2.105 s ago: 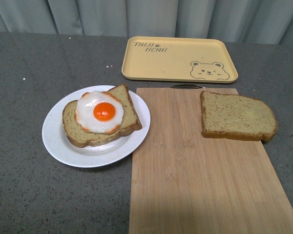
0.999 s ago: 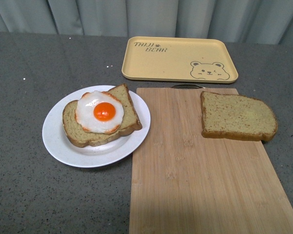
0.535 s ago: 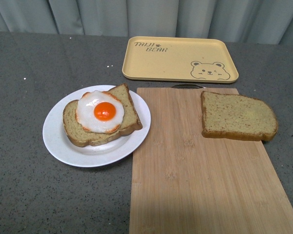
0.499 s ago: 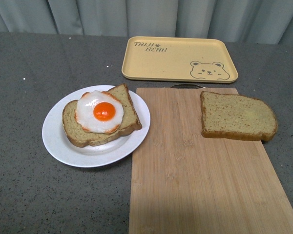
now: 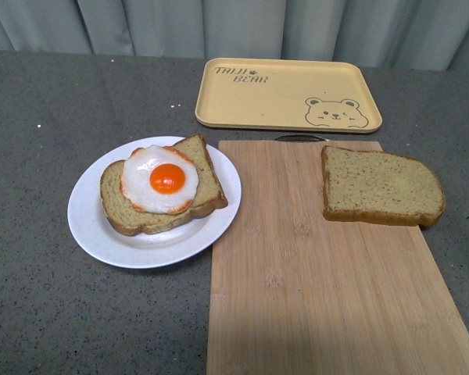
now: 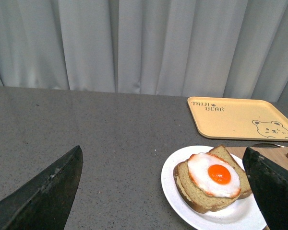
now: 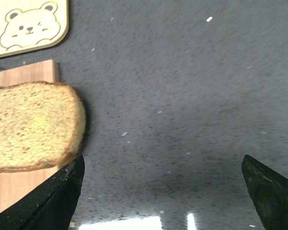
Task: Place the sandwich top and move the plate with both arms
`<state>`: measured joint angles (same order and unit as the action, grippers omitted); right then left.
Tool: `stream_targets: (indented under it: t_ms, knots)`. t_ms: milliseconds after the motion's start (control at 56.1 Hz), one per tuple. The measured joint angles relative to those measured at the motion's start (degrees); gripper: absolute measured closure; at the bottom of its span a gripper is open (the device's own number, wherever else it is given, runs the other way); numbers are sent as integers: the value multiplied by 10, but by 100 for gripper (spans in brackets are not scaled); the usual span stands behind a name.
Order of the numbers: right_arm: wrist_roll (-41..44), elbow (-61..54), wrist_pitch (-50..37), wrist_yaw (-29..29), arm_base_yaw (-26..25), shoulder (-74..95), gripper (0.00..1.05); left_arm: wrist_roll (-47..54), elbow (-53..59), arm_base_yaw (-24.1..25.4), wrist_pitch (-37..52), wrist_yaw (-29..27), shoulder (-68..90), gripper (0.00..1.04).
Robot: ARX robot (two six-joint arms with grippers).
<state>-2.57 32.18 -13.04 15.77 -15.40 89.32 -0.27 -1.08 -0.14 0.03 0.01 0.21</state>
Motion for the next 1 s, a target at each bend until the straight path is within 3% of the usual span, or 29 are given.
stream_targets:
  t_ms: [178, 339, 553, 999]
  knots:
    - [-40, 90, 59, 99, 6, 114, 9, 0, 0, 0, 0, 0, 0, 7]
    - [-94, 166, 95, 139, 30, 222, 9, 0, 0, 0, 0, 0, 0, 7]
    - [-157, 213, 73, 165, 79, 291, 10, 0, 0, 0, 0, 0, 0, 7]
    - [-200, 252, 93, 138, 97, 322, 75, 0, 0, 0, 0, 0, 0, 7]
